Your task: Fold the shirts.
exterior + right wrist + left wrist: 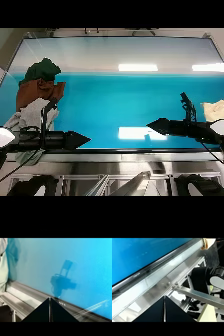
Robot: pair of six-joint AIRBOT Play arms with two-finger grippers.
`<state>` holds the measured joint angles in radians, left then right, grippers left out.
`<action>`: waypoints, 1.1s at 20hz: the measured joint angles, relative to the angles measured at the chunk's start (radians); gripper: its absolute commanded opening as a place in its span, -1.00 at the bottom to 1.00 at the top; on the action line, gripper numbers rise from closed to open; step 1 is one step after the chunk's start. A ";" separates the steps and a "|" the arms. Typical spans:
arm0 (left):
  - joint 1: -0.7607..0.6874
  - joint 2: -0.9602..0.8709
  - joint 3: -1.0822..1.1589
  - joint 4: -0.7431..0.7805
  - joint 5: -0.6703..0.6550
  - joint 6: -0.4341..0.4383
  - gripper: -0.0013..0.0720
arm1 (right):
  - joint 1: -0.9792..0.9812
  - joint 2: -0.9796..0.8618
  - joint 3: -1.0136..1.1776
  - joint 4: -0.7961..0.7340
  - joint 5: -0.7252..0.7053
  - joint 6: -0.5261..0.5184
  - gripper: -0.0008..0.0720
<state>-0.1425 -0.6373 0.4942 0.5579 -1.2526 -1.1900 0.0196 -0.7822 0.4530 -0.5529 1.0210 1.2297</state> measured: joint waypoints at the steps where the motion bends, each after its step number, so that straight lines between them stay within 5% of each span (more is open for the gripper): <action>1: 0.000 0.000 0.000 0.000 0.000 0.000 -0.93 | 0.000 0.000 0.000 0.000 0.000 0.000 -0.92; 7: 0.046 0.000 0.064 0.086 -0.004 -0.027 -0.95 | 0.000 0.000 0.000 0.000 -0.002 0.000 -0.92; 9: 0.143 0.000 0.157 0.196 -0.008 -0.059 0.18 | 0.000 0.000 0.000 0.000 -0.002 0.000 -0.92; 10: 0.207 -0.003 0.204 0.238 -0.005 -0.070 0.97 | 0.000 0.000 0.000 0.000 -0.002 0.000 -0.92; 16: 0.643 -0.192 0.482 0.351 0.054 -0.096 0.98 | 0.000 0.000 0.000 0.000 -0.001 0.000 -0.92; 22: 0.719 -0.671 0.832 0.337 0.192 0.026 0.97 | 0.000 0.000 0.000 0.005 -0.030 0.000 -0.92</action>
<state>0.5770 -1.3079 1.3258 0.8948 -1.0607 -1.1637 0.0196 -0.7822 0.4530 -0.5484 0.9909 1.2297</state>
